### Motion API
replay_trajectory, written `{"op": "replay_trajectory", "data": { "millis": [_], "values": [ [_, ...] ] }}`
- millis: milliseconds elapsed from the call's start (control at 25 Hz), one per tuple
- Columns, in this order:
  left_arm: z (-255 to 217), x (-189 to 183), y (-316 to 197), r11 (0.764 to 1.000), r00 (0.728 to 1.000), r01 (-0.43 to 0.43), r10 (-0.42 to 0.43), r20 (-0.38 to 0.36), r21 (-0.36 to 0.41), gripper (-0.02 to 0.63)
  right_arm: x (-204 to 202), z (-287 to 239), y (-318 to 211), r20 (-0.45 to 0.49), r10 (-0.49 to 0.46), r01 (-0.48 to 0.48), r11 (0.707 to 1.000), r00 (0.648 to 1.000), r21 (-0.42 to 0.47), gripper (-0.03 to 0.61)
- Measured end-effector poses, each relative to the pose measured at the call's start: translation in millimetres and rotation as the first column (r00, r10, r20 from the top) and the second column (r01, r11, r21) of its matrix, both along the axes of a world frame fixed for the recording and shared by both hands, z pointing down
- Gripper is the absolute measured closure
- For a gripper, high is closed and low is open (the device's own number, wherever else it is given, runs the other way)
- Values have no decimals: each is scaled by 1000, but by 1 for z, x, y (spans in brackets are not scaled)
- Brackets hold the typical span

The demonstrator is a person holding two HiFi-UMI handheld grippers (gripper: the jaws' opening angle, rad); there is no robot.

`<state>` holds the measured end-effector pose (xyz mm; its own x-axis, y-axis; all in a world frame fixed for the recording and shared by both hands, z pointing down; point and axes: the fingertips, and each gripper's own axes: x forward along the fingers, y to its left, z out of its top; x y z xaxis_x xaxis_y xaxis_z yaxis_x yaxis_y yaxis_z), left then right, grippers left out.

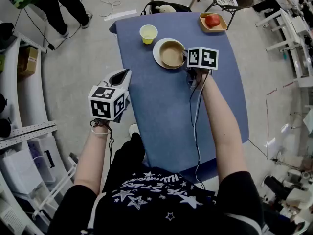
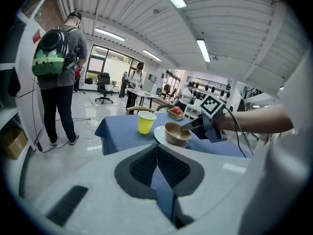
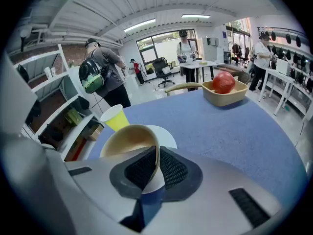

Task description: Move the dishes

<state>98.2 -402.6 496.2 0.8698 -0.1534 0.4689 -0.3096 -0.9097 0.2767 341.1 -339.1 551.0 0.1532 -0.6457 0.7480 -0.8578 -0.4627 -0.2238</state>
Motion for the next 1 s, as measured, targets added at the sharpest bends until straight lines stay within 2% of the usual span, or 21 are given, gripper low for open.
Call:
{"op": "replay_trajectory", "data": {
  "millis": [200, 320, 640, 1000],
  "values": [
    [-1, 1, -6, 1000, 1000, 0, 0, -5, 2, 594, 2, -14, -6, 44, 22, -24, 998, 999, 55, 560],
    [-1, 4, -10, 1000, 1000, -2, 2, -7, 4, 594, 10, -26, -11, 33, 20, -23, 996, 999, 82, 560],
    [6, 17, -27, 1000, 1000, -4, 4, 1, 2, 594, 63, -52, -36, 29, 100, -103, 980, 995, 168, 560],
    [20, 25, -46, 1000, 1000, 15, -15, 4, -14, 594, 94, -22, -72, 83, 165, -177, 968, 983, 176, 560]
  ]
}}
